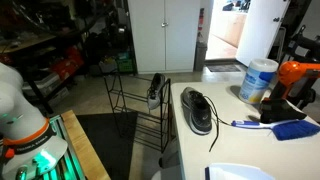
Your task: Remove the shoe from the table and put it on the top rack of the shoe rack next to the shoe on the shoe rack
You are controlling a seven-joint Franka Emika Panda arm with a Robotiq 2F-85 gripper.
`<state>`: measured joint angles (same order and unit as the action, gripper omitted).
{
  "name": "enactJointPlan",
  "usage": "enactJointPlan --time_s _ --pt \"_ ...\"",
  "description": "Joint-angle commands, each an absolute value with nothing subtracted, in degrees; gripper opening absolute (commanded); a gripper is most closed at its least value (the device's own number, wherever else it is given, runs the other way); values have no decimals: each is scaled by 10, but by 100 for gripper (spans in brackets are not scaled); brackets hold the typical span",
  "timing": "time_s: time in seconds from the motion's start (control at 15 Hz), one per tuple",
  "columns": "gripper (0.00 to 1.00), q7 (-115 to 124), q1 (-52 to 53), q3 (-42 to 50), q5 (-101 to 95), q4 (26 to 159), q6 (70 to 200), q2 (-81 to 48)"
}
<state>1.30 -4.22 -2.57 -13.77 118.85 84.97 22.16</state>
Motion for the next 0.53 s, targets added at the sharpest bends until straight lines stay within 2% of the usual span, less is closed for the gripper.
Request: enactJointPlan --time_s 0.0,0.2,0.47 --pt "100 16 -30 -16 -141 1187 848 221" --pt "100 16 -30 -16 -141 1187 848 221" --pt "100 46 -64 43 -86 1154 866 150"
